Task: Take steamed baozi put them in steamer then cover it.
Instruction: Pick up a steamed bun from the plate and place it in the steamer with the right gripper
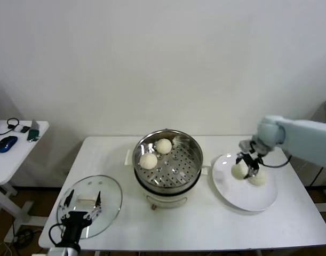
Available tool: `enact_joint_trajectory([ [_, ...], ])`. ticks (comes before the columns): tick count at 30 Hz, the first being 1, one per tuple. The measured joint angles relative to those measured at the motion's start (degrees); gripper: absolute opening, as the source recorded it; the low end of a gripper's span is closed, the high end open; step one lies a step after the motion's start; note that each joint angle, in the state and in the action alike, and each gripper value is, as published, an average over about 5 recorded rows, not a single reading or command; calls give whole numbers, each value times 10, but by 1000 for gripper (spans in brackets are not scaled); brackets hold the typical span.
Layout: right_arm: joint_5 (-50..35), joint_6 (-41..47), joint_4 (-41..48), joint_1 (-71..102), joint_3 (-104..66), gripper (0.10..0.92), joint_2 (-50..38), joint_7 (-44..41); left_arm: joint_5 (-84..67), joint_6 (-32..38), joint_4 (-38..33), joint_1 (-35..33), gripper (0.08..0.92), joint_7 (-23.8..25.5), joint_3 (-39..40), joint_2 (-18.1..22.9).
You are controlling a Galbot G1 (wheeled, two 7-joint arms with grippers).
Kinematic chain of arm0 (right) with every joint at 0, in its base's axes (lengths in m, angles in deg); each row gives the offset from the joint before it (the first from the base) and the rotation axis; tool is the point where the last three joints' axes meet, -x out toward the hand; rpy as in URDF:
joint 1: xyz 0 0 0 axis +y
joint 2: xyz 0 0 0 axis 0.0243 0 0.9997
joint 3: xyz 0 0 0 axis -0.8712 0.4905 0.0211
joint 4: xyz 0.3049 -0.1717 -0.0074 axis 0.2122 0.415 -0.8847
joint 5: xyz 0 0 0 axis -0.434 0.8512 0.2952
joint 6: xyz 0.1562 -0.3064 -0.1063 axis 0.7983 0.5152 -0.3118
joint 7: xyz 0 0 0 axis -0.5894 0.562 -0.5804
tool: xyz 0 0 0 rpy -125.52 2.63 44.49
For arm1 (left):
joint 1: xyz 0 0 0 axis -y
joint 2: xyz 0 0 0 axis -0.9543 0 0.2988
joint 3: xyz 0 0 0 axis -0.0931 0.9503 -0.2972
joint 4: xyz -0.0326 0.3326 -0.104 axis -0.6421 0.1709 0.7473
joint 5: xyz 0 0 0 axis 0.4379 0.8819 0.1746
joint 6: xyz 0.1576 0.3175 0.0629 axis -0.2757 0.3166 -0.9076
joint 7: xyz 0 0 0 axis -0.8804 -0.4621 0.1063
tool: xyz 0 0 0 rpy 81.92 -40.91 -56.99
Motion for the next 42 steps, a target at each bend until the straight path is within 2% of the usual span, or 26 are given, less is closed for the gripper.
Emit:
enact_joint_trajectory([
  [8,18,-79,-43,-118,-13,688,69,-20,0,0,3,5,823,0,-3,-1],
  [16,56,-120,-116,-152,-47,687,148,-14,-2,-1,5,7,823,0,-6,0],
  [28,134,-136,-154,-77,-51,687,246,5,-6,-5,-1,4,823,1,-17,6],
  [42,206,-141,-127,25,-57,699,274,15,-4,-6,-4,-2,823,1,-18,12],
])
